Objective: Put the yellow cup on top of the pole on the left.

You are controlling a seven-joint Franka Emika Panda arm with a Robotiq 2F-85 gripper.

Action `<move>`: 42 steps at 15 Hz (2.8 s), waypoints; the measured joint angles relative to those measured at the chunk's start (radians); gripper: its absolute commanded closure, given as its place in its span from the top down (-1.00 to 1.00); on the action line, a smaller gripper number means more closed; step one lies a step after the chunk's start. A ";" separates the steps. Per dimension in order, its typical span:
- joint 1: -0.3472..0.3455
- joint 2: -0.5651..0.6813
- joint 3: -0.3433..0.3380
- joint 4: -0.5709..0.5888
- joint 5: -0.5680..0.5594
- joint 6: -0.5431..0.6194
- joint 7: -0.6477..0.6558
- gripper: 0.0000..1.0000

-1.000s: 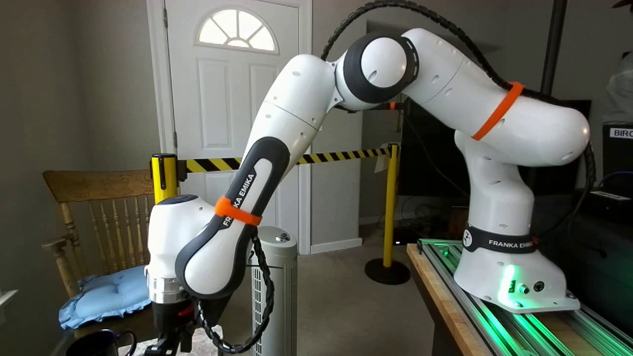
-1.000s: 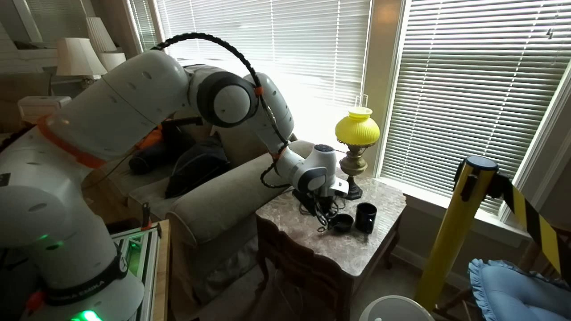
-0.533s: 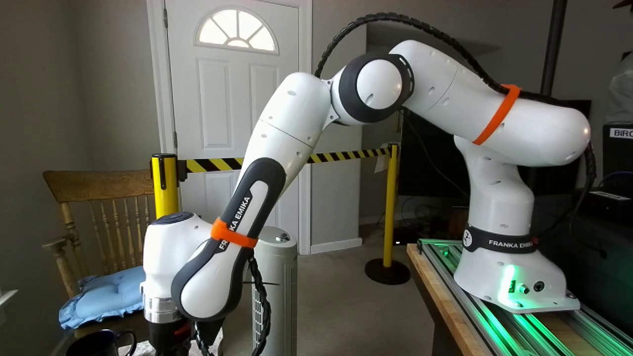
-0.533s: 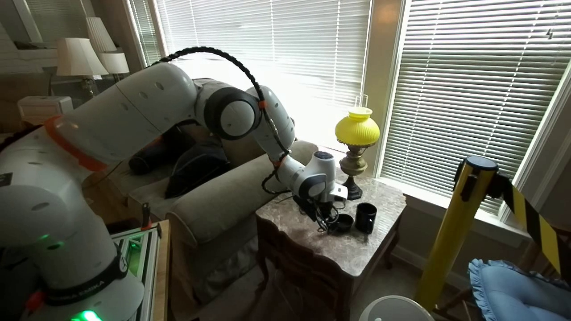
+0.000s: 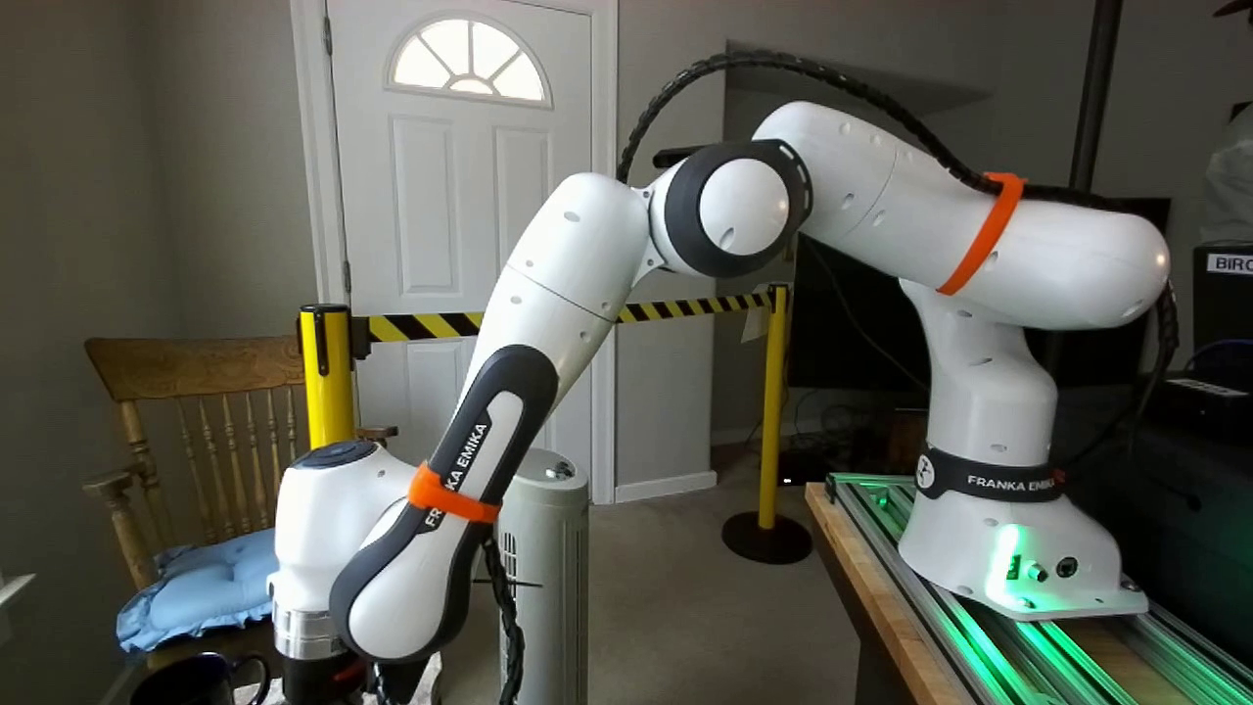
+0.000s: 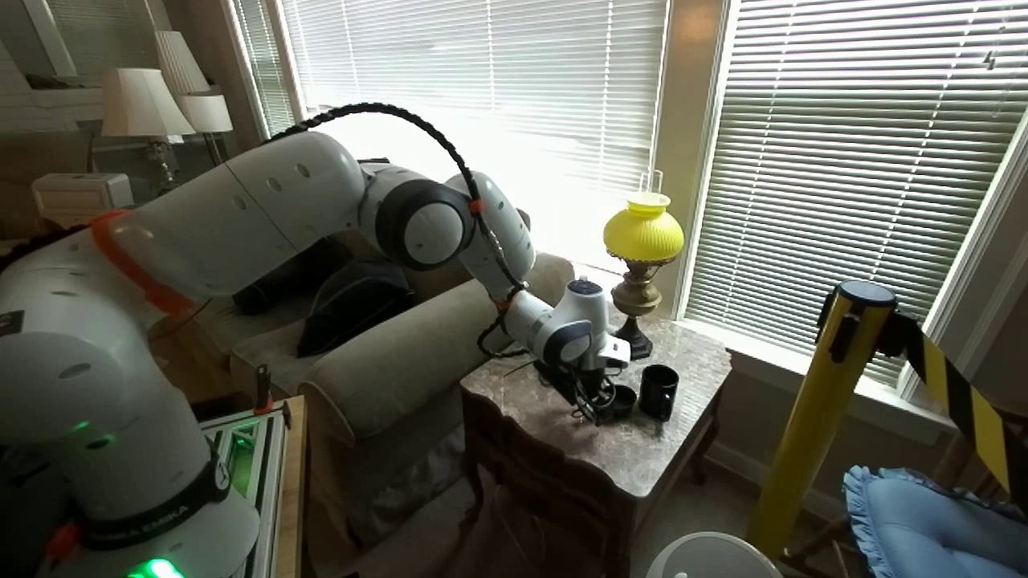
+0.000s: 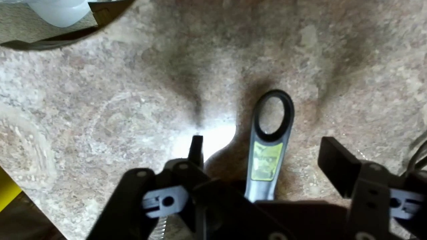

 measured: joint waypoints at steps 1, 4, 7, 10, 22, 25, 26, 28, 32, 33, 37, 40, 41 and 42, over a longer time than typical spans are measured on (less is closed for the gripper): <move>0.001 0.005 0.000 0.008 0.000 0.003 0.000 -0.02; 0.009 0.012 0.000 0.024 0.000 0.014 0.000 -0.46; 0.017 0.012 0.000 0.037 0.000 0.024 0.000 -0.91; 0.027 0.009 -0.010 0.046 0.000 0.029 0.002 -0.88; 0.039 -0.125 -0.014 -0.019 0.000 -0.104 0.030 -0.88; 0.039 -0.186 -0.013 -0.061 0.000 -0.152 0.036 -0.88; 0.039 -0.204 -0.013 -0.074 0.000 -0.163 0.038 -0.88; 0.036 -0.236 -0.012 -0.099 0.000 -0.177 0.039 -0.88; 0.027 -0.295 -0.009 -0.147 0.000 -0.191 0.039 -0.88; 0.025 -0.308 -0.009 -0.158 0.000 -0.191 0.039 -0.88; 0.003 -0.361 -0.005 -0.197 0.010 -0.191 0.053 -0.88; -0.033 -0.416 -0.003 -0.220 0.027 -0.212 0.058 -0.88; -0.047 -0.438 -0.003 -0.224 0.033 -0.230 0.061 -0.88; -0.063 -0.461 -0.004 -0.225 0.037 -0.251 0.064 -0.88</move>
